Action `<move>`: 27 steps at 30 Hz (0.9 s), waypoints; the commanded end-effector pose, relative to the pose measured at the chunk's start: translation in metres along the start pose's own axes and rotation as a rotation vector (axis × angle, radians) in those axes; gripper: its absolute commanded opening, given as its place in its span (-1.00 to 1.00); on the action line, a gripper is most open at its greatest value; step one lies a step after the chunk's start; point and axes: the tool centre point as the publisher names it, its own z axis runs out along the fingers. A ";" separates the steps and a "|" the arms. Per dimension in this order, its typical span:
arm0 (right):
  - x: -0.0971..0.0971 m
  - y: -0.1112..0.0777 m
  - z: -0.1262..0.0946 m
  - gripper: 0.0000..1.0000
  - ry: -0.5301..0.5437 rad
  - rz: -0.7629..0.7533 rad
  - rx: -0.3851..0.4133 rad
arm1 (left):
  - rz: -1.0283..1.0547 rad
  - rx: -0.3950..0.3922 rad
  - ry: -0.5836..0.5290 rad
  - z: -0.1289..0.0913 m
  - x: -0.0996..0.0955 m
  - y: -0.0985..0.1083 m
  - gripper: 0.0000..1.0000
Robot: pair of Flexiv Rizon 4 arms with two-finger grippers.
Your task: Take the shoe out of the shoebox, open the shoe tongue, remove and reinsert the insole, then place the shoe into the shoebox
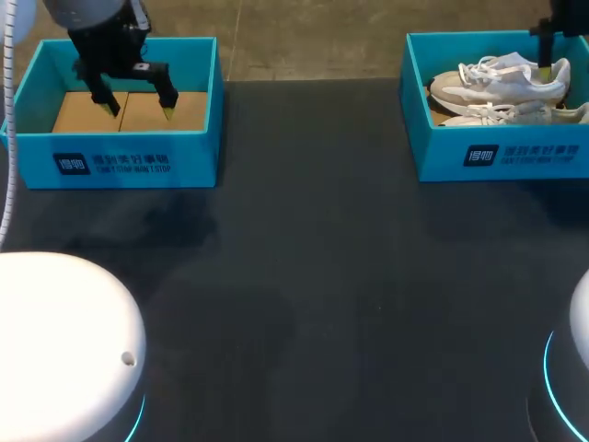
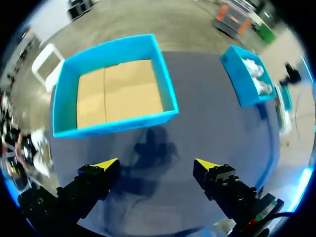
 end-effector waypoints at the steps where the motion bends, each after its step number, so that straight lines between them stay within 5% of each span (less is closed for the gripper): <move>1: 0.001 -0.031 -0.010 0.61 0.026 -0.003 -0.159 | -0.298 -0.057 0.031 0.006 0.001 -0.007 1.00; 7: 0.011 -0.055 -0.014 0.64 0.046 -0.013 -0.168 | -0.298 -0.076 0.062 0.016 0.005 -0.013 1.00; 12: 0.019 -0.075 -0.019 0.87 0.071 -0.035 -0.177 | -0.216 -0.084 -0.006 0.022 0.009 -0.018 1.00; 27: 0.045 -0.124 -0.015 1.00 0.114 -0.075 -0.186 | -0.061 -0.096 -0.071 0.044 0.009 -0.025 1.00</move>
